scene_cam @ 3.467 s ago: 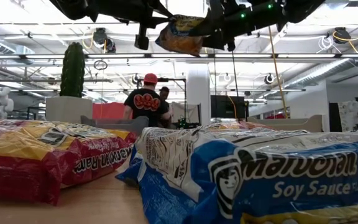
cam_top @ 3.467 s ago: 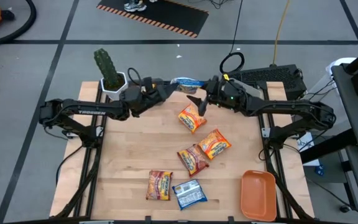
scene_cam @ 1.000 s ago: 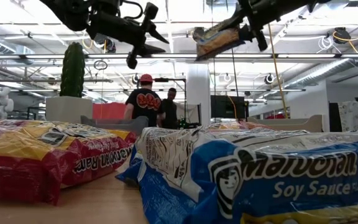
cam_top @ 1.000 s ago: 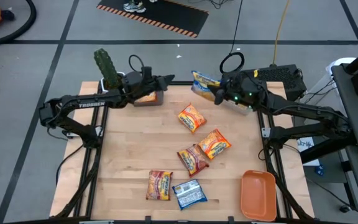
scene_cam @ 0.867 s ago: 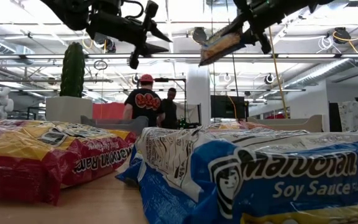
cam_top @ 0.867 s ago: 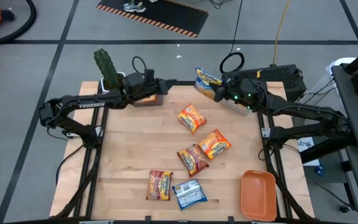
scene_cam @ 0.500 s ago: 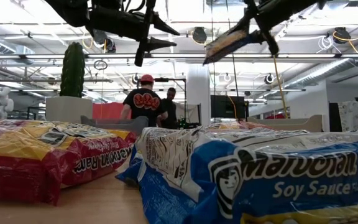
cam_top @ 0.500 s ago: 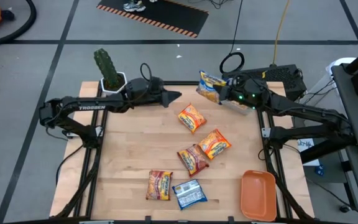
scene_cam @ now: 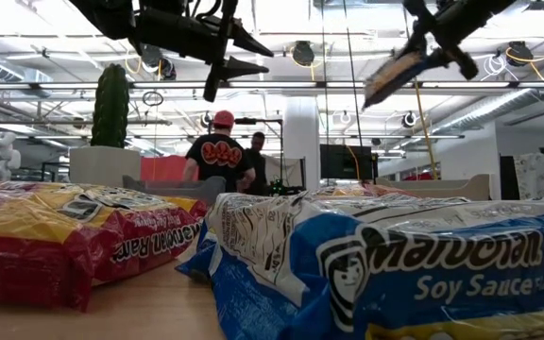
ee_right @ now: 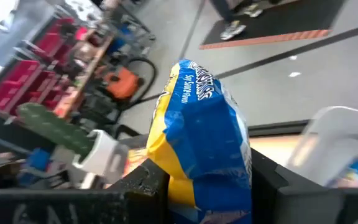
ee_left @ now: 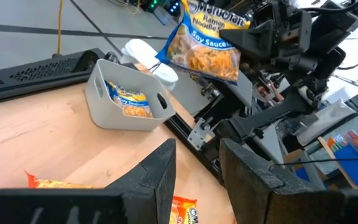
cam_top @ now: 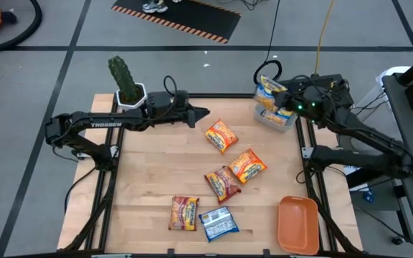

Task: Sort Maruchan noodles
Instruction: Put the top blue noodle pack into the gray bin

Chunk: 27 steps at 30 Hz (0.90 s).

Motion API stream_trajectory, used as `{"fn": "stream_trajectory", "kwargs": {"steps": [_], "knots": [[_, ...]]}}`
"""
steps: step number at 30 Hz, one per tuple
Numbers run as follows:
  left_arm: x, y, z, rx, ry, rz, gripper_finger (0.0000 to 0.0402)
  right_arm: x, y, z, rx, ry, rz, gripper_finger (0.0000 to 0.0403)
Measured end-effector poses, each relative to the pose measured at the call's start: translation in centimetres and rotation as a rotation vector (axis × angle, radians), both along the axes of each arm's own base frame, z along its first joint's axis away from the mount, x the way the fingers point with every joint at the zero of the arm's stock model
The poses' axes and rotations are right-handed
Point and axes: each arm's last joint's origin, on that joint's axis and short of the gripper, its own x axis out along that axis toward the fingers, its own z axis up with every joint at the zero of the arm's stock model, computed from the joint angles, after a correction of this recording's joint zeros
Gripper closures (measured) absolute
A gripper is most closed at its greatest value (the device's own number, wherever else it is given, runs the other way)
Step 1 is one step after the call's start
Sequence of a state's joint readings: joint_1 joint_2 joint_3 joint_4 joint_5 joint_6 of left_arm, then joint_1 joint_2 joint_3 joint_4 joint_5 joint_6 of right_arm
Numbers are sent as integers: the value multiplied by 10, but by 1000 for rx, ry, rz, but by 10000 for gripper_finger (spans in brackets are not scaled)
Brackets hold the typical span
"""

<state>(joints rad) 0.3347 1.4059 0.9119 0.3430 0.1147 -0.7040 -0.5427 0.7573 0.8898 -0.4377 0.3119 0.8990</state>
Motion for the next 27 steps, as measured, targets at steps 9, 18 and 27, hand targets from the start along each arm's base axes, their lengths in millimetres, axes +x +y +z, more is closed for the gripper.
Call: {"fn": "stream_trajectory", "kwargs": {"steps": [9,18,27], "knots": [[-1,2,-1,1,15,68,273,-13,-8,-11,68,111,-59,282],[-1,2,-1,0,14,75,273,-28,-22,-28,157,190,-152,282],[0,0,-3,-46,17,76,273,-33,-43,-81,217,61,-117,282]]}}
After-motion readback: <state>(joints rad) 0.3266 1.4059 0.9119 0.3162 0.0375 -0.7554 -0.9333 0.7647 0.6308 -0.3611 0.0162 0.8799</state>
